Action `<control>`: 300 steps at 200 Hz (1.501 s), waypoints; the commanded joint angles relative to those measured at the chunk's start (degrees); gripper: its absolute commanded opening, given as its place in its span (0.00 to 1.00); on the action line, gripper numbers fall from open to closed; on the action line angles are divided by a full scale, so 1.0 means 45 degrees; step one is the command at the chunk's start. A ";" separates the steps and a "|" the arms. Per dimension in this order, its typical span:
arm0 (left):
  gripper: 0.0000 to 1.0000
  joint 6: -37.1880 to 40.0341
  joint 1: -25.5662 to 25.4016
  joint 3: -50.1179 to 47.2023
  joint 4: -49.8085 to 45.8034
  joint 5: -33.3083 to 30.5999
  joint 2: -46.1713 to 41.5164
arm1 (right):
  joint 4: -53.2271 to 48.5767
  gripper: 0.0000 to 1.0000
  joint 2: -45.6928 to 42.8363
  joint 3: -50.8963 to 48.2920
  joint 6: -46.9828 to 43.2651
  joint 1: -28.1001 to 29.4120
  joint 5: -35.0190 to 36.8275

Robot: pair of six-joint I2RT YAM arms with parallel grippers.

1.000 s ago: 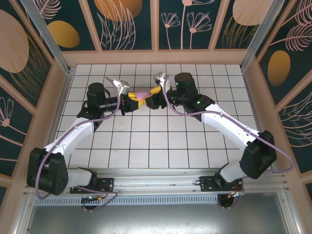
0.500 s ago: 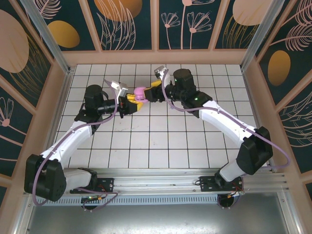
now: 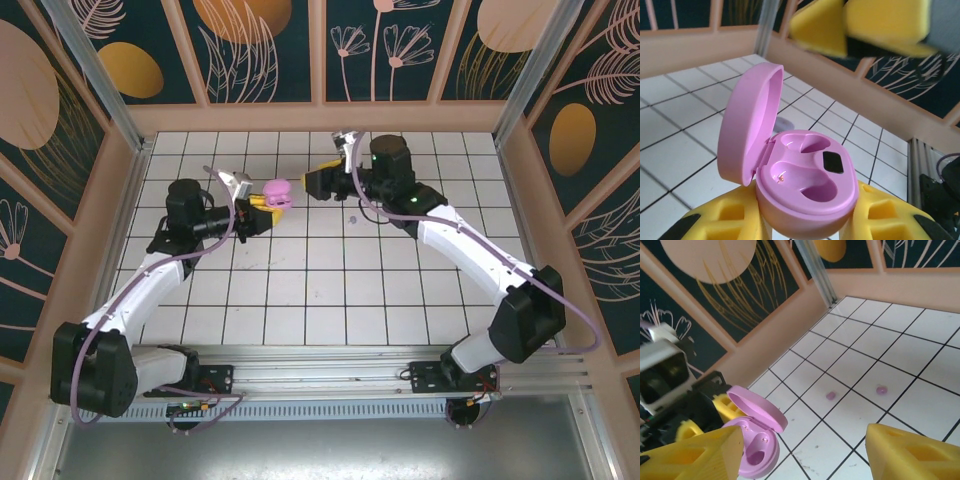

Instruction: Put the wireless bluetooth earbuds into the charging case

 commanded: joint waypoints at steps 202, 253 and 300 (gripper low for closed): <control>0.10 -0.0172 0.0557 -0.1454 -0.3743 -0.6450 -0.5683 | -0.3574 0.26 1.4046 1.2789 0.6947 0.1992 0.1462; 0.10 -0.0281 0.0554 -0.1504 -0.4058 -0.6527 -0.6430 | -0.2919 0.18 1.4919 1.3355 0.6987 0.2697 0.2614; 0.10 -0.0310 0.0554 -0.1504 -0.4275 -0.6430 -0.6754 | -0.2866 0.29 1.5284 1.3618 0.6361 0.3388 0.4246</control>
